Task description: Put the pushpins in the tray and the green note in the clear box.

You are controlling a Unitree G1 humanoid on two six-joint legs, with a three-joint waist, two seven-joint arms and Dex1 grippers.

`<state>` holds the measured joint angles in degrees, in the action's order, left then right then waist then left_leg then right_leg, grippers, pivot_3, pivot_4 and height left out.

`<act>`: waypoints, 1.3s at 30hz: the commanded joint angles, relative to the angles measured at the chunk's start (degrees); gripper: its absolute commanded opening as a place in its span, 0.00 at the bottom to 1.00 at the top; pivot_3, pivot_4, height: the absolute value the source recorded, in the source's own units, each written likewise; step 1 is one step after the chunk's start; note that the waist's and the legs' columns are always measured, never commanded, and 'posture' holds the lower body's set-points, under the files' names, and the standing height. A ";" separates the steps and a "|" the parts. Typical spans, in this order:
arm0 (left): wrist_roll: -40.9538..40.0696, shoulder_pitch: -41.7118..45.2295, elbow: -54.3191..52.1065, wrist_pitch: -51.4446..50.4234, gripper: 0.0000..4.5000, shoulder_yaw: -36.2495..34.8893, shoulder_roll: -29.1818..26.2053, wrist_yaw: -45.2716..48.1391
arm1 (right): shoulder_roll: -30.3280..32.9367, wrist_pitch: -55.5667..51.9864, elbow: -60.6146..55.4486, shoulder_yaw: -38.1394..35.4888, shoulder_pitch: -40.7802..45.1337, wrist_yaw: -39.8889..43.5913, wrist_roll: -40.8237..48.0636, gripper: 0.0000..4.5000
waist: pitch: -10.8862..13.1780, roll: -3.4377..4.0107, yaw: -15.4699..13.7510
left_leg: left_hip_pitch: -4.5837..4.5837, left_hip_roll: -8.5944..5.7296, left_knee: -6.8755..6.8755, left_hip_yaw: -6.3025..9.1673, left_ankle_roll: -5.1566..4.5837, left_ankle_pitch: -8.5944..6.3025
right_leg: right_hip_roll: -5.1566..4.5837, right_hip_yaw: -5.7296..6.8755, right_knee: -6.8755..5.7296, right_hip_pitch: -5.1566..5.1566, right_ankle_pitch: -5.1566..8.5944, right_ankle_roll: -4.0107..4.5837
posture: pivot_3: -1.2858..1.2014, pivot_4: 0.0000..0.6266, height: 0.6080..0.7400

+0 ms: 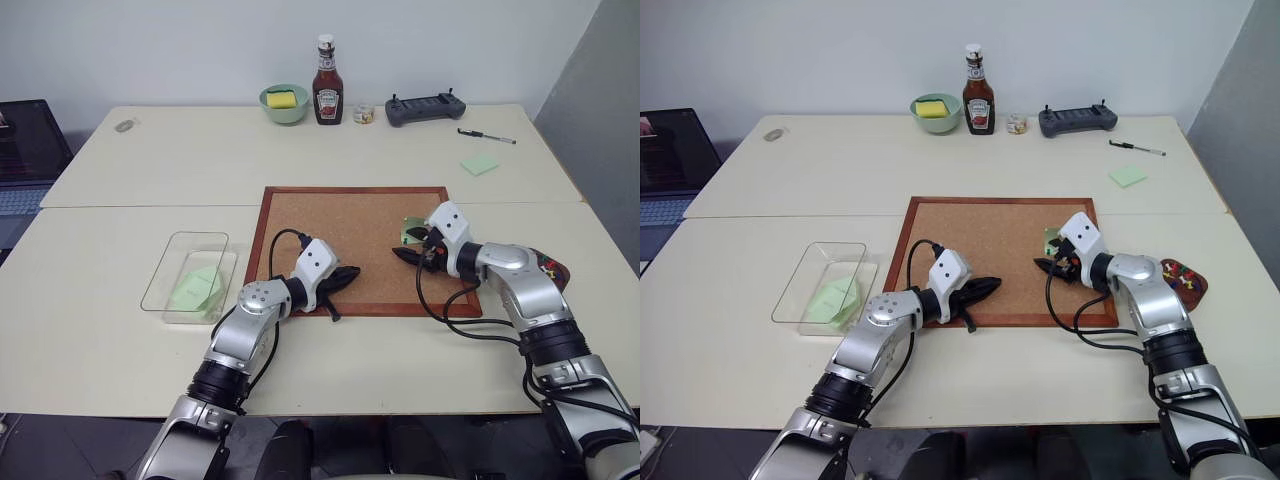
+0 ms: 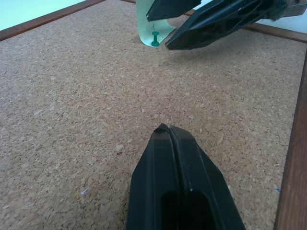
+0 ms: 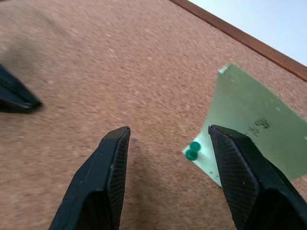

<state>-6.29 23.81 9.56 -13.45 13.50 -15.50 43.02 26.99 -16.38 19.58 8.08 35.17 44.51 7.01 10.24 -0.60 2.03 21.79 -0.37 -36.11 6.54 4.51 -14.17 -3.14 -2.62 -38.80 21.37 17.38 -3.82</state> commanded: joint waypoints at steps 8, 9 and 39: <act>0.94 -2.13 0.20 -1.62 0.00 1.19 -0.20 -0.37 | -0.80 6.12 8.47 -1.42 4.02 -0.66 -2.20 0.43 | 0.00 0.01 0.05 | 0.00 0.00 0.00 0.01 0.00 0.00 | 0.00 0.00 -0.02 0.00 0.00 0.00 | 0.52 0.24 1.00; 0.93 -2.20 0.12 -1.66 0.00 1.18 -0.23 -0.40 | -0.69 6.30 8.85 -1.51 4.12 -0.56 -2.17 0.38 | 0.00 0.01 0.11 | -0.01 0.00 0.00 0.00 0.00 0.00 | 0.00 0.00 -0.02 0.00 0.00 0.00 | 0.52 0.24 1.00; 0.16 -1.88 0.44 -2.23 0.00 0.58 0.48 -0.83 | 2.30 2.19 -6.42 -2.54 2.57 7.26 1.83 0.01 | -0.01 0.01 0.20 | 0.00 0.00 0.00 0.01 0.00 0.00 | 0.00 0.00 -0.04 0.01 0.00 0.00 | 0.52 0.24 1.00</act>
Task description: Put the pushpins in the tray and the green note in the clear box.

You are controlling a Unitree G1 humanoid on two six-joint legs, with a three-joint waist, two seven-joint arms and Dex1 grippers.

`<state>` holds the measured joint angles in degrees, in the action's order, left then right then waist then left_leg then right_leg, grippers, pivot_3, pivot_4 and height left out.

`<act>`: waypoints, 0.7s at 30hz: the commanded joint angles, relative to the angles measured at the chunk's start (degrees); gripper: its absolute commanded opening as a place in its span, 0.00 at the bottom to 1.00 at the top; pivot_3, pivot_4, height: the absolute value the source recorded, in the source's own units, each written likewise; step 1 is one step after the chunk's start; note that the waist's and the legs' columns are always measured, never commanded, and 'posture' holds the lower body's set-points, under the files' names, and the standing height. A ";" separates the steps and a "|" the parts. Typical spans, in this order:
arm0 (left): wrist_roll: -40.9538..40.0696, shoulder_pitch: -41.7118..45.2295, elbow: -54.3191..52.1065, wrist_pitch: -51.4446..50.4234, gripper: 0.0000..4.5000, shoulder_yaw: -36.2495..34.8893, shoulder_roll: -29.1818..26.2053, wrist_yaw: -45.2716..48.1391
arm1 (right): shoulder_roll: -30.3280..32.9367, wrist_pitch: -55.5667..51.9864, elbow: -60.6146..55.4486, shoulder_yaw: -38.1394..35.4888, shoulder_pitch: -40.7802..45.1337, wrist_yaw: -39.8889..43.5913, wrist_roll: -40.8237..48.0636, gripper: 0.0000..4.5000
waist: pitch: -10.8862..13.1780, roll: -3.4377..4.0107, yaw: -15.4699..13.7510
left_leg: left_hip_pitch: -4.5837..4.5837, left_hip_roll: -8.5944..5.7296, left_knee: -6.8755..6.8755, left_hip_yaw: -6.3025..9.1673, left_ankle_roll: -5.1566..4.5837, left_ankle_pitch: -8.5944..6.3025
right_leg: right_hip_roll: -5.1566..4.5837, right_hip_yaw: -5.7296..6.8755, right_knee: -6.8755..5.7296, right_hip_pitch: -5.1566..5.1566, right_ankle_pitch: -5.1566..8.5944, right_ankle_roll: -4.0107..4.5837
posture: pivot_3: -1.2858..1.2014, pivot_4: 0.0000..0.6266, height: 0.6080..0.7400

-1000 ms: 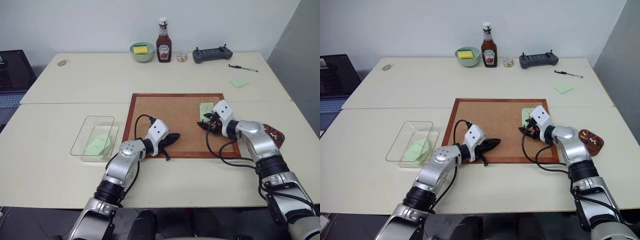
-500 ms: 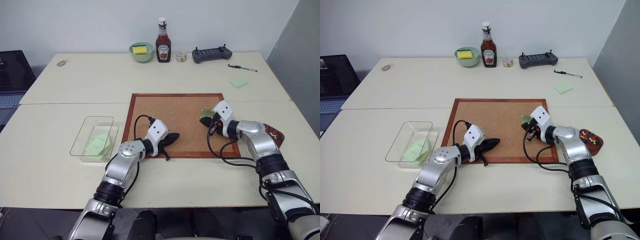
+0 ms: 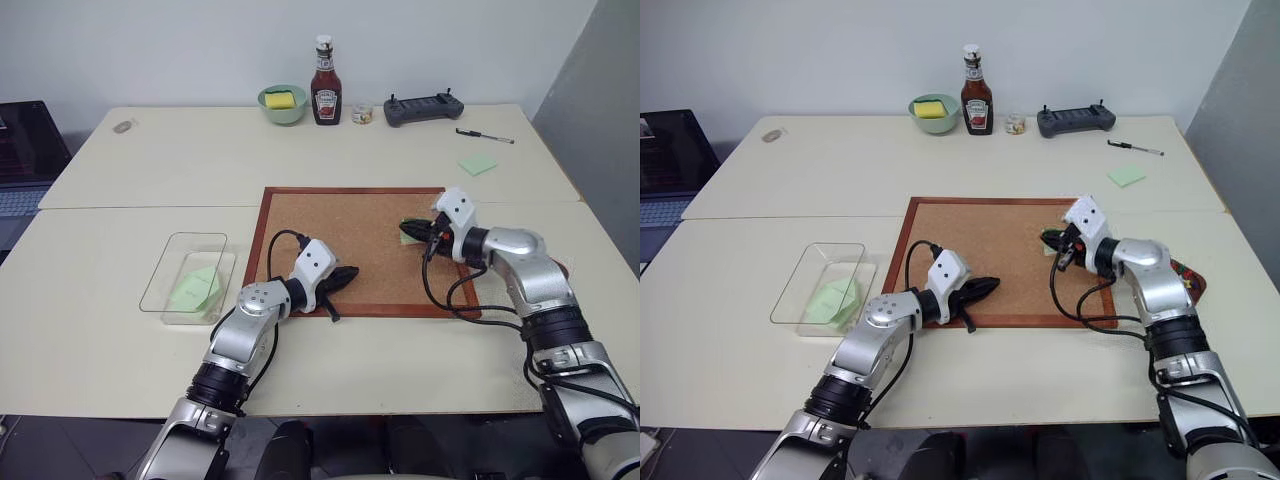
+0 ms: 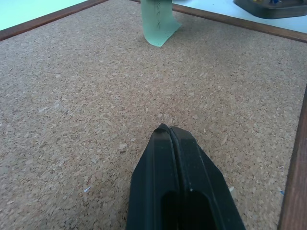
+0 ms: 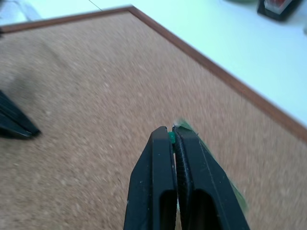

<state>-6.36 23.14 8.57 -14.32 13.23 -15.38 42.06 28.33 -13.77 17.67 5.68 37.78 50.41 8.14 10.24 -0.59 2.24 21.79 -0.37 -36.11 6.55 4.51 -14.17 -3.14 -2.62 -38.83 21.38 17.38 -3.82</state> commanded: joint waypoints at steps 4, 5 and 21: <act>0.16 -1.01 1.60 -1.36 0.00 0.59 0.47 0.05 | 1.13 -1.19 -6.21 -0.25 -0.35 1.66 0.65 0.01 | 0.00 0.00 -0.03 | 0.01 0.00 0.00 0.00 0.00 0.00 | 0.00 0.00 0.00 0.01 0.00 0.00 | 0.52 0.24 1.00; 0.15 -0.95 1.65 -1.35 0.00 0.54 0.48 0.03 | 1.19 -1.31 -6.44 -0.29 -0.41 1.69 0.63 0.01 | 0.00 0.00 -0.03 | 0.01 0.00 0.00 0.00 0.00 0.00 | 0.00 0.00 0.00 0.01 0.00 0.00 | 0.52 0.24 1.00; 0.13 -1.10 1.55 -1.06 0.00 0.22 0.53 -0.19 | 6.28 -9.41 -15.01 -10.38 -2.79 0.46 7.47 0.01 | 0.00 0.00 -0.39 | 0.04 -0.01 0.00 0.02 0.00 0.00 | -0.01 0.01 0.02 0.00 0.00 0.00 | 0.52 0.24 1.00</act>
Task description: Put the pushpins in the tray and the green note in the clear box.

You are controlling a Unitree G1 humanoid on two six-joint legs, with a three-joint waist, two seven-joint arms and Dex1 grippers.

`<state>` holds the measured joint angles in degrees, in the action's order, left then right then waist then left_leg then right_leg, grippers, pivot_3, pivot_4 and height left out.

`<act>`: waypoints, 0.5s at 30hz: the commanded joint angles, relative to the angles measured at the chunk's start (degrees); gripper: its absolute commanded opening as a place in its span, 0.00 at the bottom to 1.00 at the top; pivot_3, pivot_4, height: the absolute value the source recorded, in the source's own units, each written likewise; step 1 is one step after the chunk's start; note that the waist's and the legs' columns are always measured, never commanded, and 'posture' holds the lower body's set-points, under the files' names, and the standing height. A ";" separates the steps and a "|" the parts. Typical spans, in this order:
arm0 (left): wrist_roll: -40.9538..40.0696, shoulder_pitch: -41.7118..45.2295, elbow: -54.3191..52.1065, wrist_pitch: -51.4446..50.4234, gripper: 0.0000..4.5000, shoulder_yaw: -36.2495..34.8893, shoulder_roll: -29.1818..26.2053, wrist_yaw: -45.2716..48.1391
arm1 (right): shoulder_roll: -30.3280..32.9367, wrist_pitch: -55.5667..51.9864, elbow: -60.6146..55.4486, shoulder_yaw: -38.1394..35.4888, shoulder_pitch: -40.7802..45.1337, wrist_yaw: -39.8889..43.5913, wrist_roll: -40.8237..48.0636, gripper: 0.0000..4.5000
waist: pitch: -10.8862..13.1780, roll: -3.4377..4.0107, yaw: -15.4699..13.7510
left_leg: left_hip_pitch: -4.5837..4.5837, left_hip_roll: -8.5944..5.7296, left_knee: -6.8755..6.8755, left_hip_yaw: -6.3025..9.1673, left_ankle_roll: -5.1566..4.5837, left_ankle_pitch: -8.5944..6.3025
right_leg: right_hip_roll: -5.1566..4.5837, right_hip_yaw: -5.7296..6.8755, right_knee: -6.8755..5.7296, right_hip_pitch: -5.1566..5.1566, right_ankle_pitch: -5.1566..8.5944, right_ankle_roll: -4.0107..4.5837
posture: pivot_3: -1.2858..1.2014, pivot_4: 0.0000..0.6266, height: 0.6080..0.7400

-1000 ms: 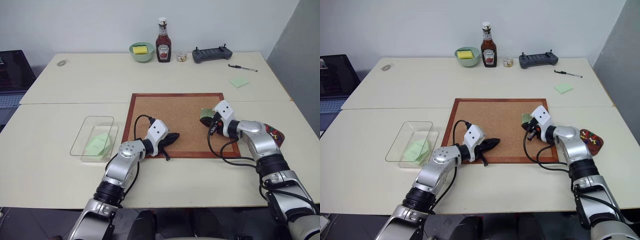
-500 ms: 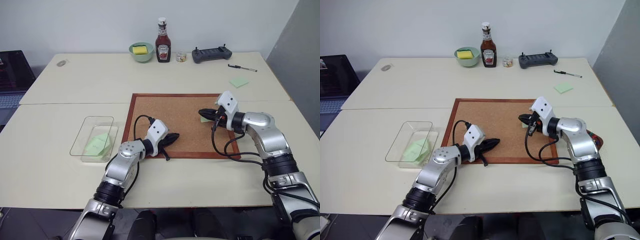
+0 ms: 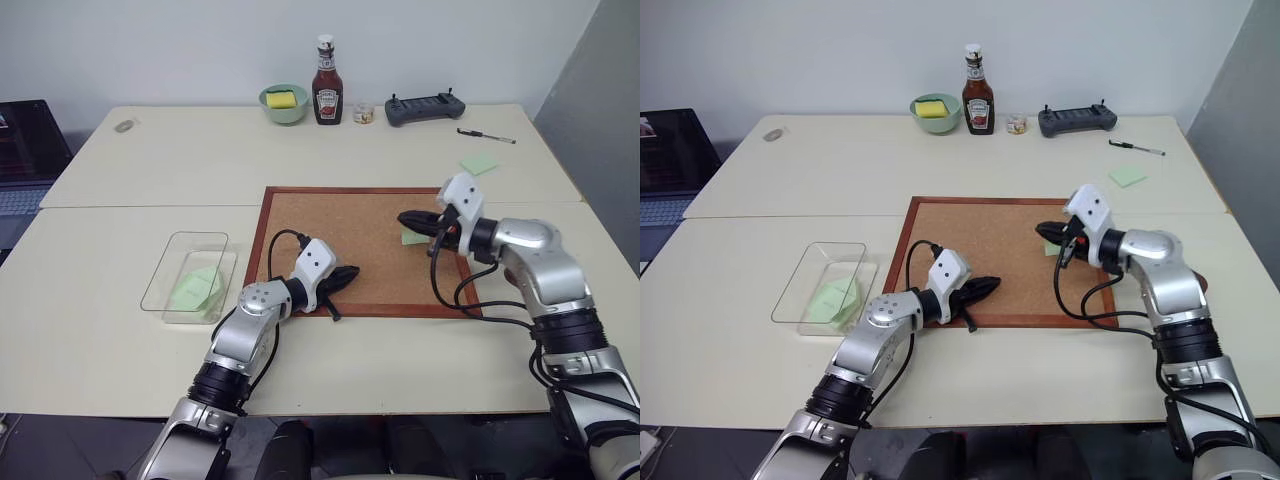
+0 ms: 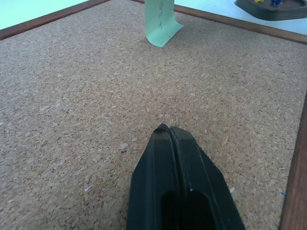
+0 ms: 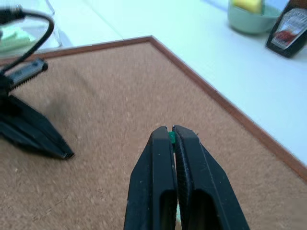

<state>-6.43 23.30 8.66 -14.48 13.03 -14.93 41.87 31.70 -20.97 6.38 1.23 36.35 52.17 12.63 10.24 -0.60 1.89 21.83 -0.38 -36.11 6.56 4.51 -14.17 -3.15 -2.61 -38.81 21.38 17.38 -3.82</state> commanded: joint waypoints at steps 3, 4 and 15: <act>0.23 -1.36 1.57 -0.68 0.00 0.38 0.06 -0.02 | 6.36 -3.20 -4.17 -9.66 -4.29 -2.58 3.32 0.01 | 0.00 0.00 -0.07 | 0.00 0.00 0.01 0.01 0.00 0.00 | 0.00 0.02 0.03 -0.01 0.00 0.00 | 0.52 0.24 1.00; 0.24 -1.40 1.60 -0.61 0.00 0.39 0.05 0.02 | 7.94 -3.29 -4.13 -10.80 -5.68 -2.60 3.14 0.01 | 0.00 0.00 -0.08 | 0.01 0.00 0.02 0.01 0.00 0.00 | 0.00 0.01 0.04 -0.01 0.00 0.00 | 0.52 0.24 1.00; 0.43 -0.93 2.89 0.49 0.00 1.00 0.04 1.01 | 21.51 0.17 -2.39 -15.38 -23.95 -3.49 -3.79 0.01 | -0.03 0.05 0.04 | -0.07 0.04 0.01 -0.12 -0.01 0.00 | 0.01 -0.08 0.05 -0.05 0.01 -0.02 | 0.52 0.24 1.00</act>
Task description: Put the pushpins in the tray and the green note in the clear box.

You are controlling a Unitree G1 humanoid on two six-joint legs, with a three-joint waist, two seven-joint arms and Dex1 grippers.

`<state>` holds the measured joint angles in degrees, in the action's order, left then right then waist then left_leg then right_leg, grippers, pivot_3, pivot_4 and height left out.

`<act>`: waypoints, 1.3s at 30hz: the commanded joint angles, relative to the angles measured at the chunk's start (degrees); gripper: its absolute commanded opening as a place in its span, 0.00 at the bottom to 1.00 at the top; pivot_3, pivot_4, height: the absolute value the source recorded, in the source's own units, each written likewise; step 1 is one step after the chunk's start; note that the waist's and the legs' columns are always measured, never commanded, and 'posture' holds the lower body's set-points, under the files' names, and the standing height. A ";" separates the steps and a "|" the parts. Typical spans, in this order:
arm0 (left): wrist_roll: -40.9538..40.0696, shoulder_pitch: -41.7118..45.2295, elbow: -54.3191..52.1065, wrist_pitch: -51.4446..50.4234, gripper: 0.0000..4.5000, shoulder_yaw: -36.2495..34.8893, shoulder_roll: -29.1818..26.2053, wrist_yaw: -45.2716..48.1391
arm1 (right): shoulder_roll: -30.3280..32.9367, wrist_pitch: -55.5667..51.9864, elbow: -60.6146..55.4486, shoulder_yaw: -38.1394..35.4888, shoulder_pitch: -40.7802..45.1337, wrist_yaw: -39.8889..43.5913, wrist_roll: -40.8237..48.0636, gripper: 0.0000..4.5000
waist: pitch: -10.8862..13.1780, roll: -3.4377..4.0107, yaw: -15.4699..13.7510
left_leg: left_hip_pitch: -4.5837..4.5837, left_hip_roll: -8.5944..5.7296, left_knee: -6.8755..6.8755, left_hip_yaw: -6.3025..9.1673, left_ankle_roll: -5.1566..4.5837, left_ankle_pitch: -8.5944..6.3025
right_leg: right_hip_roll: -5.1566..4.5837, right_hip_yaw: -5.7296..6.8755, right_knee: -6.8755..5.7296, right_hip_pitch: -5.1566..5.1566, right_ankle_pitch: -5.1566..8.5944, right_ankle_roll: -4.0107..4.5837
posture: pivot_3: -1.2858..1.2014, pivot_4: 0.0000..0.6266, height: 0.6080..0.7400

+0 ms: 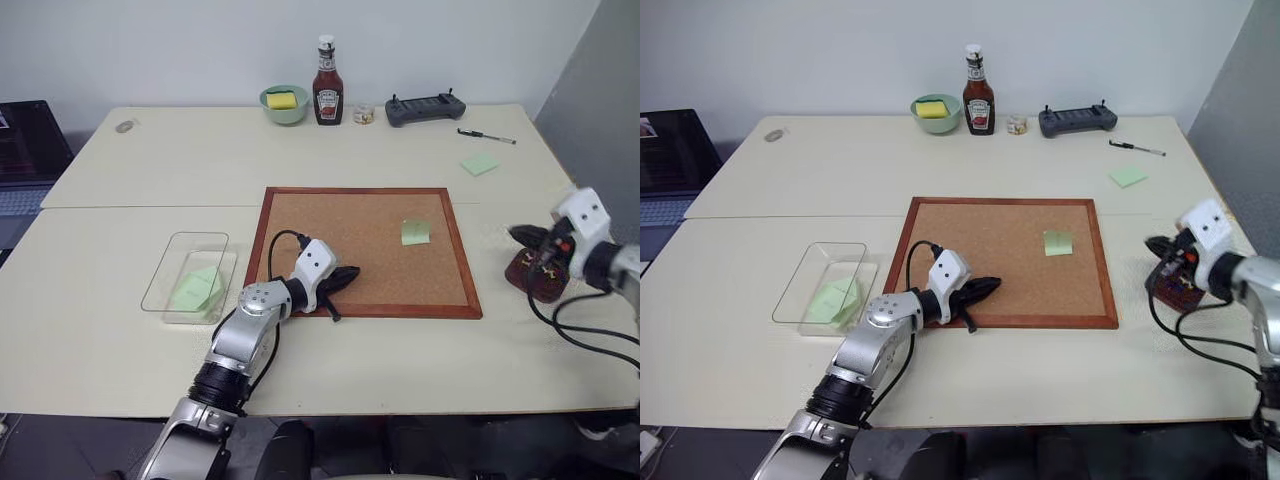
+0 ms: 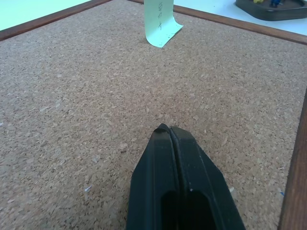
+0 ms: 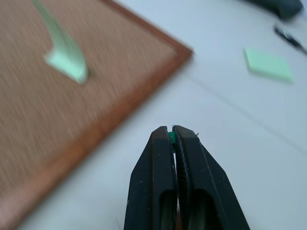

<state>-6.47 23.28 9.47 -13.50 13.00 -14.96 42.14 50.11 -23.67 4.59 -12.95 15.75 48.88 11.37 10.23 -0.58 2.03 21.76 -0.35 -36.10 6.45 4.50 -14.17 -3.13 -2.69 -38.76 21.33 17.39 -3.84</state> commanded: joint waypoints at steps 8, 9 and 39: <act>0.71 -0.37 2.77 -0.01 0.00 1.26 0.06 1.30 | 4.15 3.17 1.39 -0.14 -5.35 -1.18 -4.47 0.01 | -0.04 0.07 -0.11 | 0.00 -0.01 -0.01 0.00 0.01 0.00 | 0.00 0.01 0.00 -0.03 0.00 -0.01 | 0.52 0.24 1.00; 0.72 -0.37 2.77 0.01 0.00 1.25 0.07 1.34 | 4.25 3.39 1.88 0.03 -5.33 -1.23 -4.74 0.01 | -0.04 0.07 -0.15 | 0.00 -0.02 -0.01 0.00 0.01 0.00 | 0.00 0.01 0.02 -0.03 0.00 -0.01 | 0.52 0.24 1.00; -0.94 0.47 2.96 -1.16 0.00 -0.64 0.90 1.05 | 3.23 -4.02 -8.07 -4.28 -4.16 5.14 8.89 0.40 | -0.05 0.08 -0.19 | 0.00 -0.02 -0.02 0.02 0.01 0.00 | 0.00 0.02 0.04 -0.07 0.00 -0.02 | 0.52 0.24 1.00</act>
<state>-7.14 24.01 10.95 -13.43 12.04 -14.29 43.27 53.22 -26.71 1.70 -15.81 10.74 52.09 16.92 10.19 -0.50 1.85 21.76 -0.37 -36.12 6.47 4.50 -14.17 -3.14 -2.67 -38.73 21.26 17.39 -3.85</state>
